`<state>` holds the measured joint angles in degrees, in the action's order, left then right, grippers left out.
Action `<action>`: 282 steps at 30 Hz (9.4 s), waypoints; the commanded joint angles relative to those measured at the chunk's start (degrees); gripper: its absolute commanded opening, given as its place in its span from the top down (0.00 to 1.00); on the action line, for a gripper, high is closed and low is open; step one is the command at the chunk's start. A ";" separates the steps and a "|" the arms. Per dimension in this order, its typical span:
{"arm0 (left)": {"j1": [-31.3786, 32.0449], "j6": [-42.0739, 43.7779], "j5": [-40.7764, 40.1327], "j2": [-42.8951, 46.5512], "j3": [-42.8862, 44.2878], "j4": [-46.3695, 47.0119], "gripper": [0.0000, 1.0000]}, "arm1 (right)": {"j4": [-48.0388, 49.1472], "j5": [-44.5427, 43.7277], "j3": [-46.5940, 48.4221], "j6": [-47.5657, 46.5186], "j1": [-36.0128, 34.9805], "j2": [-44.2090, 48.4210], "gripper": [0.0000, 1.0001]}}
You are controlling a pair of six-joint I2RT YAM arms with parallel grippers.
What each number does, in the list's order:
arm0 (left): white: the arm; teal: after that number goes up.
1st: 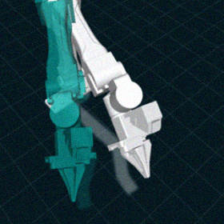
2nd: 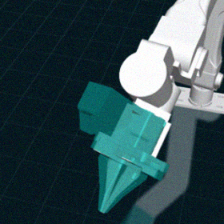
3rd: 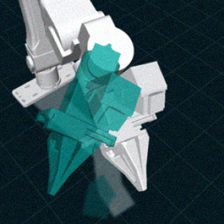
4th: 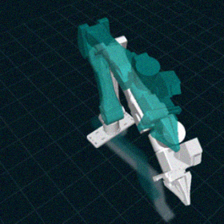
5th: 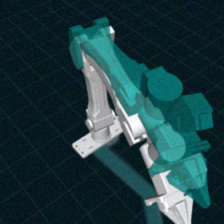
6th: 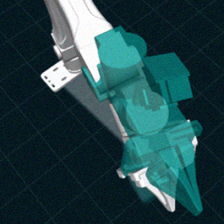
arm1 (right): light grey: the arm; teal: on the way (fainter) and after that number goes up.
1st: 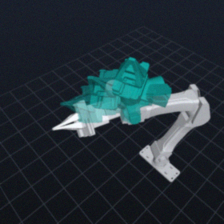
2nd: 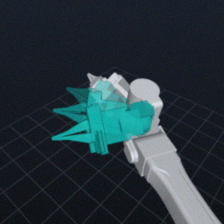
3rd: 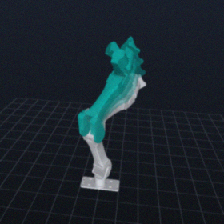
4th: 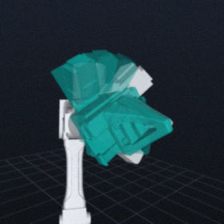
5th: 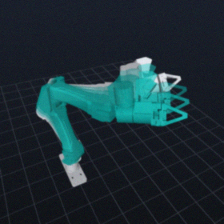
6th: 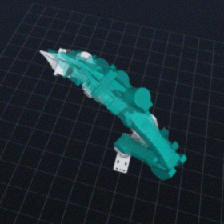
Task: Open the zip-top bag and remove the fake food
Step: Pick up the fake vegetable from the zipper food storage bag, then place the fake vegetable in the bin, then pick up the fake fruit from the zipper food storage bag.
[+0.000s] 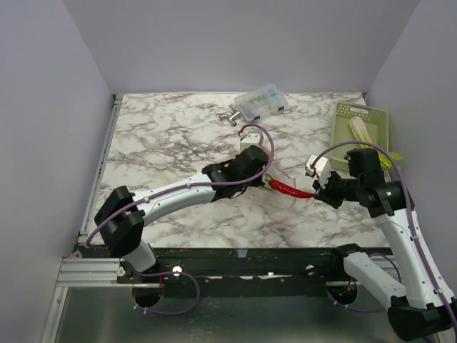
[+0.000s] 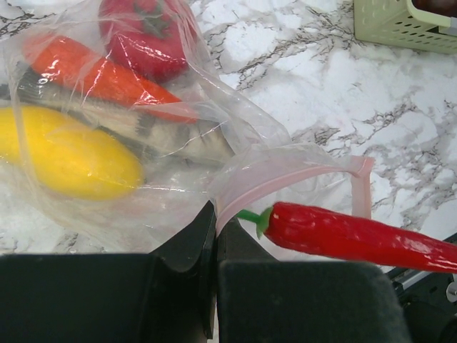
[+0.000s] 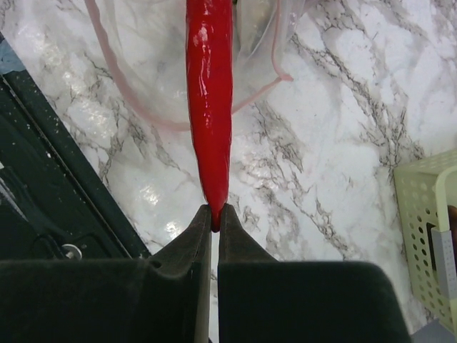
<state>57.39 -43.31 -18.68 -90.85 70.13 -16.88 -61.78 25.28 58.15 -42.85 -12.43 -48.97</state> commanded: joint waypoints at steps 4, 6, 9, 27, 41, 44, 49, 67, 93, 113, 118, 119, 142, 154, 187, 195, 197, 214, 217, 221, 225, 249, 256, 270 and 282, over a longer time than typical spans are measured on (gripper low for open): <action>-1.36 0.94 -1.36 2.57 -0.87 -1.47 1.00 | -4.67 0.16 -0.51 1.08 0.03 2.04 0.99; -1.69 1.09 -1.27 2.85 -0.96 -1.78 1.00 | -4.85 0.84 -0.17 1.84 0.12 2.33 0.99; -2.16 1.23 -0.72 2.90 -1.18 -2.13 1.00 | -4.76 1.97 0.38 3.28 0.29 2.61 0.99; -4.12 1.13 0.16 5.59 -5.94 -1.57 1.00 | -8.88 11.10 7.98 3.76 5.77 2.85 0.99; -4.56 1.47 1.89 6.47 -7.55 -0.02 1.00 | 1.60 5.88 10.59 11.53 9.25 -0.72 1.00; -4.56 1.63 2.41 6.97 -8.16 0.68 1.00 | 5.22 3.48 10.10 13.90 10.00 -1.48 0.99; -4.56 2.47 3.27 7.86 -9.35 2.04 1.00 | 11.73 -1.03 8.55 17.77 11.83 -2.40 1.00; -7.78 16.56 11.71 12.34 -8.16 1.71 1.00 | 39.65 -13.70 -0.93 30.11 25.16 -12.46 1.00; -11.68 24.10 18.52 21.58 -15.72 5.01 1.00 | 48.17 -13.63 3.92 36.19 29.54 -40.68 0.97; -13.31 20.27 20.25 30.56 -23.05 7.29 1.00 | 44.97 -8.03 5.50 33.91 29.61 -40.31 0.34; -13.44 19.43 20.63 33.16 -24.31 7.42 1.00 | 45.24 -5.83 3.26 33.76 29.57 -35.75 0.28; -13.44 19.24 20.56 33.63 -24.63 7.56 1.00 | 45.21 -5.16 2.76 33.51 29.56 -34.73 0.27; -13.47 13.48 25.18 35.04 -27.93 13.41 1.00 | 46.89 37.45 -9.18 29.96 29.59 -14.18 0.21; -12.03 12.83 25.53 32.94 -26.34 14.25 1.00 | 20.48 48.89 -3.80 3.75 29.39 -17.14 0.14; -3.08 1.86 12.63 7.67 -3.56 9.86 1.00 | 7.18 44.76 1.95 -6.46 9.33 -16.27 0.19; -2.72 -0.58 11.03 6.00 -3.09 8.88 1.00 | 20.62 41.50 -0.29 5.85 7.57 -11.93 0.20; -2.72 -0.87 10.44 5.84 -3.05 8.01 1.00 | 19.07 41.61 0.98 5.10 7.55 -11.17 0.20; -2.54 -2.65 14.05 3.06 0.45 7.02 1.00 | 18.48 33.63 -3.04 3.04 -1.16 -10.36 0.33; -2.28 -2.70 14.66 2.22 1.56 7.03 1.00 | 22.60 26.83 -4.15 4.91 -3.67 -11.91 0.42; -2.14 -2.87 15.07 1.91 1.84 7.08 1.00 | 28.29 20.62 -5.25 9.29 -3.77 -13.41 0.50; -2.10 -3.07 15.87 1.85 1.33 7.69 1.00 | 34.62 15.30 -7.94 13.10 -3.83 -13.36 0.53; -3.56 0.94 29.66 9.42 -10.45 23.53 0.32 | 55.46 4.47 -21.03 29.85 -2.71 -14.11 0.51; -9.88 2.50 27.53 17.96 -21.83 24.00 0.18 | 56.28 4.07 -20.37 33.28 -1.30 -17.78 0.50; -26.76 2.62 30.87 11.77 -26.37 20.62 0.14 | 56.25 7.14 -19.30 35.31 -0.14 -23.22 0.50; -27.01 2.18 36.96 1.53 -23.18 24.73 0.27 | 54.88 14.45 -16.25 33.28 -0.11 -29.62 0.54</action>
<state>30.46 -41.41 14.94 -87.29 44.21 5.13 -6.90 34.37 39.11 -8.58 -12.73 -76.66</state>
